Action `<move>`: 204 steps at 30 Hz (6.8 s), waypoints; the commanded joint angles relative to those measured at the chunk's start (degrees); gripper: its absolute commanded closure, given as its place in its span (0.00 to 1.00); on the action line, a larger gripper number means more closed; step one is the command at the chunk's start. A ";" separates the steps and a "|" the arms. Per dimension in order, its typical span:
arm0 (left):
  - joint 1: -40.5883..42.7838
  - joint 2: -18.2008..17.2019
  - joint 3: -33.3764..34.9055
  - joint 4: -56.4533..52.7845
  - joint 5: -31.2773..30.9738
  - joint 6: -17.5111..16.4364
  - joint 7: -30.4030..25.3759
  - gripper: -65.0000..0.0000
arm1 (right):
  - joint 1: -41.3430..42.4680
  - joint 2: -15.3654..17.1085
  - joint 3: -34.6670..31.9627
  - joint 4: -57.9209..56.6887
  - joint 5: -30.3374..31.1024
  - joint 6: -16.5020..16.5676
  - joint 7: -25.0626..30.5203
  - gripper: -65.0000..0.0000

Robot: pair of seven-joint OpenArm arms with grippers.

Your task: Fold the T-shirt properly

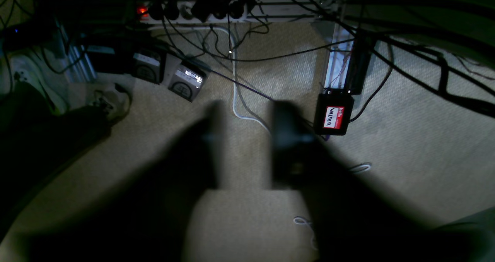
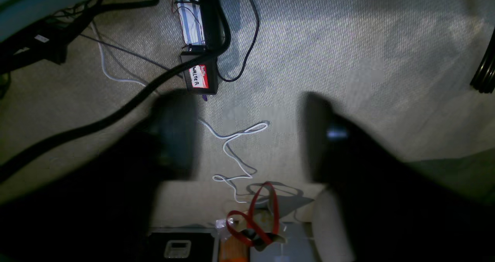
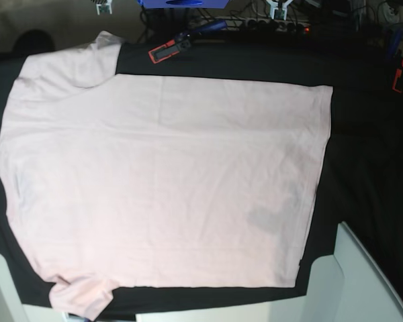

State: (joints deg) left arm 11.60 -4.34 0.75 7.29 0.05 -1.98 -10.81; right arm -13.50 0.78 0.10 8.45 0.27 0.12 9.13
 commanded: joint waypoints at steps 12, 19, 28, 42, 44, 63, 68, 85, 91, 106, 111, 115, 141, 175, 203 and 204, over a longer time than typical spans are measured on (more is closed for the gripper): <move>0.40 -0.36 -0.27 0.05 -0.19 0.00 -0.40 0.71 | -0.44 0.06 0.30 -0.05 0.30 -0.08 0.15 0.38; 0.40 -0.19 -0.09 0.05 0.17 0.00 -0.40 0.51 | -0.44 0.06 0.03 -0.05 0.30 -0.08 0.24 0.16; 0.23 -0.19 -0.09 0.05 0.17 0.00 -0.40 0.51 | -0.44 0.06 0.03 -0.05 0.30 -0.08 0.24 0.16; 0.23 -0.19 -0.01 0.05 0.17 -0.09 -0.40 1.00 | -0.44 0.06 -0.05 -0.05 0.30 -0.08 0.24 0.92; 0.23 -0.19 -0.01 0.05 0.17 -0.09 -0.40 1.00 | -0.44 0.06 -0.05 -0.05 0.30 -0.08 0.24 0.92; 0.23 -0.19 -0.01 0.05 0.17 -0.09 -0.40 1.00 | -0.44 0.06 -0.05 -0.05 0.30 -0.08 0.24 0.92; 0.23 -0.19 -0.01 0.05 0.17 -0.09 -0.49 1.00 | -0.44 0.06 -0.05 -0.05 0.30 -0.08 0.24 0.92; 0.14 -0.19 -0.01 0.05 0.17 -0.09 -0.40 0.53 | -0.44 0.06 -0.05 -0.05 0.30 -0.08 0.24 0.92; 0.58 -0.19 -0.01 1.55 0.17 -0.18 -0.40 0.48 | -0.44 0.06 -0.05 -0.05 0.30 -0.08 0.24 0.92; 1.55 -0.19 -0.01 3.66 0.08 -0.18 -0.40 0.70 | -0.44 0.06 -0.05 -0.05 0.30 -0.08 0.24 0.92; 3.39 -0.10 -0.09 7.00 -0.27 -0.18 -0.58 0.59 | -0.44 0.06 -0.05 -0.05 0.30 -0.08 0.24 0.92; 9.55 -0.28 -0.62 17.55 -0.36 -0.18 -5.50 0.59 | -0.53 0.06 -0.05 -0.14 0.30 -0.08 0.24 0.92; 19.39 -0.63 -0.80 21.06 -0.45 0.09 -61.76 0.59 | -0.53 0.06 -0.05 -0.14 0.30 -0.08 0.24 0.92; 5.77 -0.63 -0.01 8.05 0.08 -0.18 -5.24 0.59 | -15.65 -1.96 0.47 17.53 0.39 -10.19 21.60 1.00; 5.86 -0.63 -0.01 8.14 0.08 -0.18 -5.32 0.59 | -28.92 -0.91 -0.14 51.29 -14.65 -10.01 50.17 1.00; 5.86 -0.63 -0.01 8.14 0.08 -0.18 -5.32 0.59 | -28.92 -1.44 -0.14 53.13 -16.49 -10.01 46.22 1.00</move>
State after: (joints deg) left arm 16.69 -4.62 0.75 15.33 0.12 -2.17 -15.75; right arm -41.58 -0.73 -0.12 61.14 -17.06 -9.54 52.16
